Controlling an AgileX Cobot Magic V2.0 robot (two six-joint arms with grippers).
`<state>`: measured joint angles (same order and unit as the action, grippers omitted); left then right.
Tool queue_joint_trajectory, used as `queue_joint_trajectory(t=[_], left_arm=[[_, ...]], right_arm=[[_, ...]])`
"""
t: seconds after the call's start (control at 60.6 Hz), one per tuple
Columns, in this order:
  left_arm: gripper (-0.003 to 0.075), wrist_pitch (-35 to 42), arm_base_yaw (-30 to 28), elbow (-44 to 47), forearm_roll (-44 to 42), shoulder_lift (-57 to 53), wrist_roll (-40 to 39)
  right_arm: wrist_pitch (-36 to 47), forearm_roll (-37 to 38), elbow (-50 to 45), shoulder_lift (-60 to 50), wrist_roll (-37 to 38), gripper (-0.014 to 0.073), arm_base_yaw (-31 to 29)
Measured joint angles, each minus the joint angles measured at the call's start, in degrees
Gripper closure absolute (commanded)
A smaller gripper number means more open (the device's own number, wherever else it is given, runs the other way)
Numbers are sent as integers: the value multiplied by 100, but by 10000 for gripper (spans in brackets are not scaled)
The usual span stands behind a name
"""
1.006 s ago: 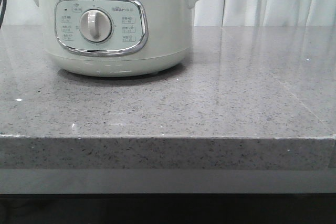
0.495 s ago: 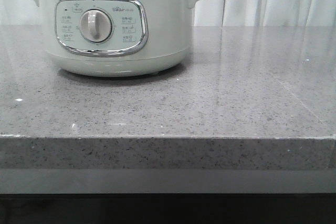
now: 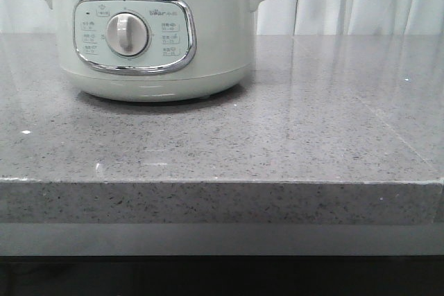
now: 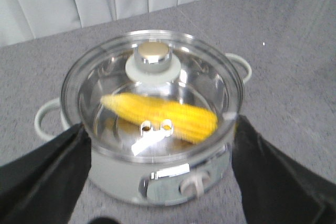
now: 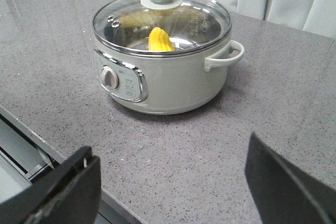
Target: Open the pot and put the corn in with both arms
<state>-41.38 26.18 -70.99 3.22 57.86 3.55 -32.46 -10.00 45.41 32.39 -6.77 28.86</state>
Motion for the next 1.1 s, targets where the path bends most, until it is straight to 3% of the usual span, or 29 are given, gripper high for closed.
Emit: queue_joint_trajectory(t=[0.412,0.66,0.742,0.808,0.973,1.105], left_arm=[[174,-50,0,2225,0,-2167,0],[176,-76,0,2694,0,-2521,10],[208,-76,0,2707,0,-2521,10],[274,-76,0,2707,0,-2521,10],[488,-76,0,2707,0,-2521,10],[605,-76,0,2707,0,-2521,10]], right_arm=[[0,0,0,0,0,12,0],[0,0,0,0,0,12,0],[0,0,0,0,0,18,0],[0,0,0,0,0,90,0],[0,0,0,0,0,362,0],[0,0,0,0,0,470,0]])
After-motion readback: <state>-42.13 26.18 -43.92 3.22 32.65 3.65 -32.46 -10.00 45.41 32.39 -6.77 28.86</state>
